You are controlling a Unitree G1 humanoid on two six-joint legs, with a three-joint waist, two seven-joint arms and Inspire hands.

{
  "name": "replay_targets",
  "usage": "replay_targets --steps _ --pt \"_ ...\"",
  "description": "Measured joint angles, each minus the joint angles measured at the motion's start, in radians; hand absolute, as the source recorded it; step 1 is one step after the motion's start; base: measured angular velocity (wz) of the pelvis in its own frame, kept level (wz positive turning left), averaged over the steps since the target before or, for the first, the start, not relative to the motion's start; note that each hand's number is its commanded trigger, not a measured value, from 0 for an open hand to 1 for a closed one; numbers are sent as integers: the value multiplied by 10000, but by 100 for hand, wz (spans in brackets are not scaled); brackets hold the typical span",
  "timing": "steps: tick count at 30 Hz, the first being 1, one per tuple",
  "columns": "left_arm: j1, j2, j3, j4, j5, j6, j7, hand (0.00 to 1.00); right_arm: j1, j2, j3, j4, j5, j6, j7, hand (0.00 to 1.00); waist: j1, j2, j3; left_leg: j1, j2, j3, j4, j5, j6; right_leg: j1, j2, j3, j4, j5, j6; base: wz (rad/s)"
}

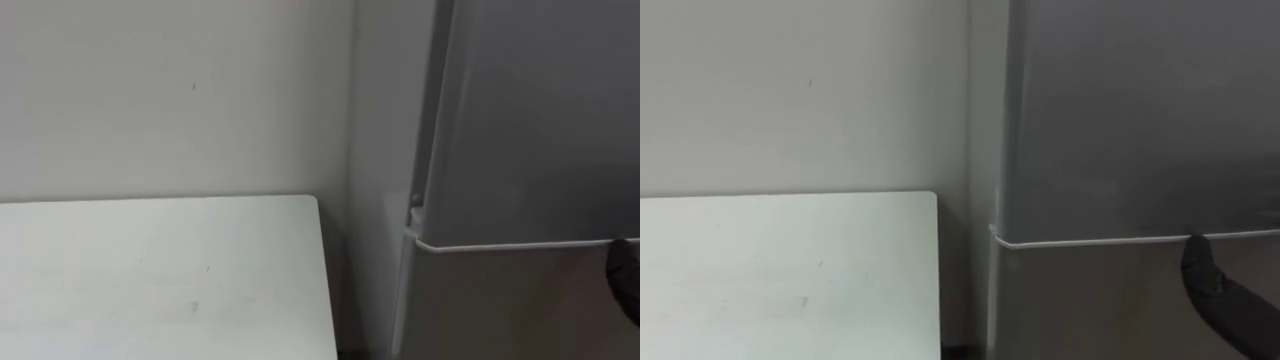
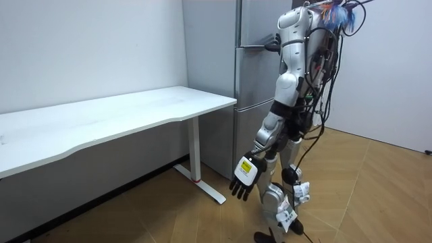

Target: Put the bottle in the upper fridge

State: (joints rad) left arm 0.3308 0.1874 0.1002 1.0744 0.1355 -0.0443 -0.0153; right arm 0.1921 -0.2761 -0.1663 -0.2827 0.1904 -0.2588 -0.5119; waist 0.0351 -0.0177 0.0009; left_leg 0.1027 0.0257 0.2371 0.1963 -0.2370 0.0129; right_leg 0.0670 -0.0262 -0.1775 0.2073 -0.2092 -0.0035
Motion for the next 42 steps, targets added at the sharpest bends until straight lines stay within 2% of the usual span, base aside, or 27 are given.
replay_targets --steps 8,16,19,24,27,29,30,36,39,42 --pt "-28 38 -46 -15 353 -3 -609 0 -466 2 215 372 1 -1 131 0 -1 20 5 -51 21 3 -4 1 0 27 16 -34 -14 108 -20 0" --pt "-31 53 -53 -19 348 2 -653 0 -566 -18 250 519 1 -16 140 0 1 7 8 -57 25 7 -5 2 2 42 18 -32 -5 127 -16 0" --pt "-43 88 -70 -11 350 1 -651 0 -619 -32 281 768 -28 -110 140 0 -5 -29 14 -24 22 5 -1 2 1 85 17 -37 -7 131 -16 0" --pt "-37 131 -73 6 350 15 -635 0 -722 -30 273 1102 15 -126 141 0 -5 -156 75 2 22 2 -42 2 4 104 6 -50 -37 134 -10 0" --pt "4 130 -77 -22 338 15 -633 0 -722 -29 249 1117 449 -179 144 0 -28 -197 74 18 19 -27 -51 0 6 159 -13 -131 -86 136 -7 4" --pt "73 131 -73 -102 333 23 -631 0 -720 -21 167 1118 563 -234 145 0 -148 -186 58 -51 16 -95 32 -3 11 185 -17 -215 -186 172 10 15" --pt "198 130 -58 -330 337 29 -622 0 -714 -22 146 1123 554 -240 146 0 -236 -126 14 -68 20 -201 38 -2 11 181 -8 -236 -227 202 15 17" --pt "363 109 59 -556 306 22 -456 0 -533 -12 -138 1123 522 -320 117 0 -322 -40 -39 -60 35 -300 65 -2 12 226 -22 -286 -231 203 16 5" --pt "411 96 203 -571 260 24 -449 0 -266 -10 -459 1181 572 -34 -213 0 -298 47 -64 -32 -10 -330 3 -1 13 311 -12 -270 -249 198 26 2" --pt "495 67 207 -572 247 35 -439 0 -45 -8 -703 1322 460 -10 -660 0 -446 134 -91 -49 -17 -452 11 -1 13 351 -17 -341 -248 194 33 9"
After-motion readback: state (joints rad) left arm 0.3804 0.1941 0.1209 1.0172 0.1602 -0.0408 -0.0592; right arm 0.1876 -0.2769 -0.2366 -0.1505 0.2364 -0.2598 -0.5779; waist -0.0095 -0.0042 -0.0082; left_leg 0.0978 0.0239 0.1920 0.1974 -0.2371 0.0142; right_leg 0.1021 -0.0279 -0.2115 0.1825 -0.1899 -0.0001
